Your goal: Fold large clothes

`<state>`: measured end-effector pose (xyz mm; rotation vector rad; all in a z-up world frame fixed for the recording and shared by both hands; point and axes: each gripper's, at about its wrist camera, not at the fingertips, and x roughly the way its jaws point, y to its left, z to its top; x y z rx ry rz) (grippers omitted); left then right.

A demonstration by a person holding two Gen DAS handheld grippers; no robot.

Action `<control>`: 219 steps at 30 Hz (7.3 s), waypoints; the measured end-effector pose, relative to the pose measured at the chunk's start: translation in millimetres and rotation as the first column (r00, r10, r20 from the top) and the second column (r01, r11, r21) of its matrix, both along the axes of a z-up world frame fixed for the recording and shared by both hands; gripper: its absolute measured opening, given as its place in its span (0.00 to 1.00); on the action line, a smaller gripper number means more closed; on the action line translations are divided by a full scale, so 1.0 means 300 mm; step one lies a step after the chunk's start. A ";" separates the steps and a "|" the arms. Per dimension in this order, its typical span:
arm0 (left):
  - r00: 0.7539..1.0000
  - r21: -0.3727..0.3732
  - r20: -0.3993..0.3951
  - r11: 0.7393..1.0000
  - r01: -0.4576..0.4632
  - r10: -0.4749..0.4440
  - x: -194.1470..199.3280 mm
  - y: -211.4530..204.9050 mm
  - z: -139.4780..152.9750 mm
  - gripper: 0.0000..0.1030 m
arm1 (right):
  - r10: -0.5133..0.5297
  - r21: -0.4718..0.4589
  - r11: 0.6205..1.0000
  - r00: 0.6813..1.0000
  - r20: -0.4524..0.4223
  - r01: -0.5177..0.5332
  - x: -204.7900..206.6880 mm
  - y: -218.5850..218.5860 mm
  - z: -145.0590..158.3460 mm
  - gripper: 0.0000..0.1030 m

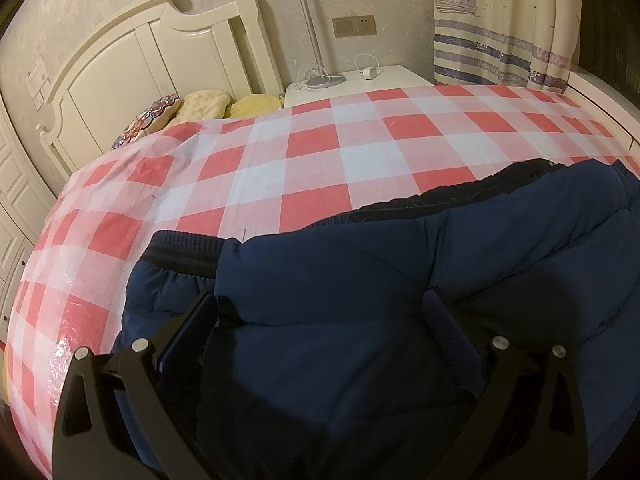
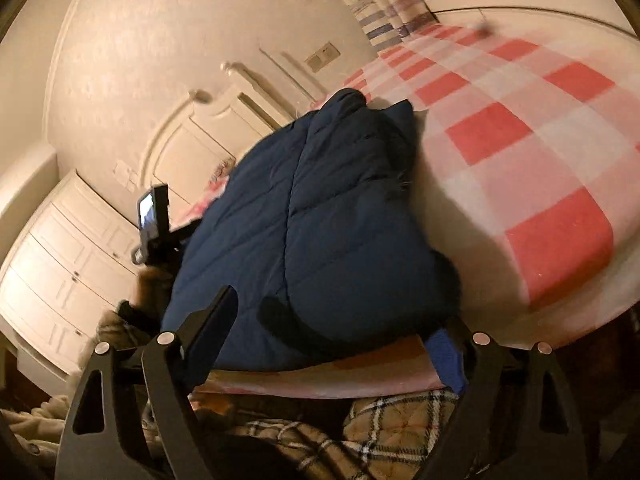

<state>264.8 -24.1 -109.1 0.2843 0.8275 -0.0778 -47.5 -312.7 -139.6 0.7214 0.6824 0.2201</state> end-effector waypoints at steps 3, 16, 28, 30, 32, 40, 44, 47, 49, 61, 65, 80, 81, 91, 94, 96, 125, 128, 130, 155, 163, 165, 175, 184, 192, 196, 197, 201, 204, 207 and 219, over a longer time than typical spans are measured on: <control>1.000 -0.005 -0.001 1.000 0.000 0.000 0.003 0.002 -0.001 0.98 | 0.028 -0.033 0.999 0.999 -0.027 -0.029 0.034 0.057 0.008 0.84; 1.000 -0.007 0.006 1.000 -0.004 0.004 0.008 0.007 -0.001 0.98 | 0.061 -0.045 0.997 0.995 -0.082 -0.065 0.197 0.163 0.028 0.85; 0.994 0.093 0.084 0.993 0.069 -0.077 -0.305 -0.148 0.098 0.94 | -0.045 -0.001 0.999 0.992 0.116 0.046 0.232 0.149 0.063 0.49; 0.992 0.119 0.104 0.991 0.065 -0.078 -0.358 -0.162 0.034 0.94 | -0.036 -0.044 0.998 0.988 0.152 0.043 0.215 0.164 0.105 0.49; 0.982 0.104 0.118 0.986 0.132 -0.144 -0.402 -0.141 0.037 0.90 | -0.014 -0.122 0.992 0.982 0.188 0.038 0.199 0.203 0.160 0.49; 0.957 -0.191 0.288 0.979 0.077 -0.019 -0.603 0.366 0.322 0.89 | 0.254 -0.660 0.750 0.908 0.333 0.032 0.198 0.659 0.489 0.49; 0.919 -0.333 0.338 0.939 -0.083 0.201 -0.676 0.711 0.427 0.90 | 0.509 -0.892 0.450 0.830 0.227 -0.032 0.221 1.053 0.486 0.49; 0.891 -0.390 0.343 0.908 -0.152 0.297 -0.733 0.890 0.462 0.92 | 0.666 -0.986 0.098 0.745 -0.038 -0.138 0.201 1.363 0.290 0.49; 0.891 -0.408 0.333 0.899 -0.158 0.308 -0.751 0.937 0.462 0.94 | 0.680 -0.973 -0.175 0.696 -0.230 -0.151 0.161 1.490 0.096 0.55; 0.979 -0.384 0.155 0.905 0.185 -0.134 -0.401 0.497 0.422 0.97 | 0.665 -0.950 -0.313 0.717 -0.211 0.011 0.123 1.529 -0.006 0.60; 0.998 -0.072 0.056 0.996 0.043 -0.039 -0.136 0.407 0.252 0.98 | 0.690 -0.946 -0.319 0.700 -0.186 0.063 0.097 1.498 -0.005 0.62; 0.999 -0.159 0.046 0.987 -0.007 0.015 -0.074 0.513 0.123 0.98 | 0.562 -0.744 0.601 0.816 0.134 -0.292 0.508 0.876 0.553 0.68; 0.999 -0.163 0.046 0.987 -0.008 0.016 -0.069 0.516 0.121 0.98 | 0.530 -0.738 0.610 0.841 0.107 -0.290 0.608 0.868 0.549 0.65; 1.000 -0.223 0.002 0.974 -0.027 0.028 -0.078 0.564 0.105 0.98 | 0.403 -0.575 0.698 0.898 -0.177 -0.426 1.080 0.930 0.265 0.65; 0.999 -0.200 0.029 0.979 -0.029 0.035 -0.106 0.564 0.122 0.98 | 0.409 -0.549 0.712 0.894 -0.181 -0.437 1.049 0.916 0.263 0.67; 0.997 -0.185 0.050 0.982 -0.047 0.057 -0.137 0.575 0.138 0.98 | 0.413 -0.520 0.736 0.896 -0.162 -0.433 1.021 0.882 0.278 0.74; 0.962 -0.784 -0.206 0.619 -0.052 -0.181 -0.477 0.760 -0.024 0.79 | 0.618 -0.142 0.770 0.782 -0.081 -0.623 0.579 0.778 0.132 0.83; 0.969 -0.773 -0.193 0.633 -0.051 -0.156 -0.419 0.688 0.004 0.72 | 0.565 -0.213 0.804 0.825 -0.023 -0.556 0.575 0.746 0.162 0.74; 0.971 -0.768 -0.185 0.638 -0.047 -0.151 -0.349 0.620 0.033 0.68 | 0.512 -0.239 0.834 0.859 0.003 -0.497 0.590 0.705 0.185 0.71; 0.987 -0.698 -0.110 0.716 0.009 -0.120 0.066 0.169 0.093 0.67 | 0.067 -0.602 0.798 0.989 0.134 0.027 0.742 0.463 0.327 0.86; 0.974 -0.417 0.205 0.909 -0.001 0.095 -0.238 0.206 0.303 0.94 | 0.313 -0.861 0.467 0.948 -0.055 -0.204 0.694 0.773 0.195 0.87; 0.936 -0.328 0.336 0.945 0.017 0.100 -0.341 0.204 0.394 0.98 | 0.353 -0.806 0.537 0.934 -0.053 -0.249 0.639 0.728 0.240 0.87; 0.794 -0.165 0.603 0.986 0.028 0.078 -0.765 0.087 0.734 0.98 | 0.214 -0.580 0.815 0.923 0.319 0.012 0.271 0.440 0.669 0.94; 0.851 -0.119 0.521 0.981 0.151 -0.067 -0.811 -0.089 0.619 0.98 | 0.158 -0.653 0.754 0.945 0.287 0.072 0.194 0.470 0.643 0.94; 0.880 -0.180 0.474 0.976 0.122 -0.022 -0.780 -0.069 0.582 0.98 | 0.141 -0.682 0.730 0.967 0.214 0.045 0.207 0.506 0.529 0.94; 0.882 -0.187 0.471 0.976 0.114 -0.012 -0.780 -0.047 0.579 0.98 | 0.148 -0.679 0.732 0.962 0.231 0.051 0.202 0.514 0.532 0.94; 0.882 -0.188 0.471 0.976 0.112 -0.011 -0.780 -0.044 0.579 0.98 | 0.149 -0.680 0.731 0.961 0.235 0.053 0.200 0.516 0.535 0.94; 0.885 -0.194 0.466 0.975 0.107 -0.005 -0.777 -0.032 0.578 0.98 | 0.147 -0.680 0.730 0.959 0.243 0.060 0.193 0.520 0.542 0.94; 0.886 -0.190 0.463 0.976 0.105 -0.005 -0.777 -0.030 0.574 0.98 | 0.148 -0.681 0.730 0.958 0.245 0.062 0.192 0.515 0.541 0.94; 0.887 -0.189 0.462 0.976 0.105 -0.006 -0.775 -0.028 0.570 0.98 | 0.148 -0.674 0.736 0.956 0.255 0.066 0.186 0.516 0.548 0.94; 0.891 -0.192 0.455 0.976 0.103 -0.004 -0.775 -0.021 0.553 0.98 | 0.139 -0.664 0.744 0.953 0.270 0.080 0.175 0.516 0.553 0.94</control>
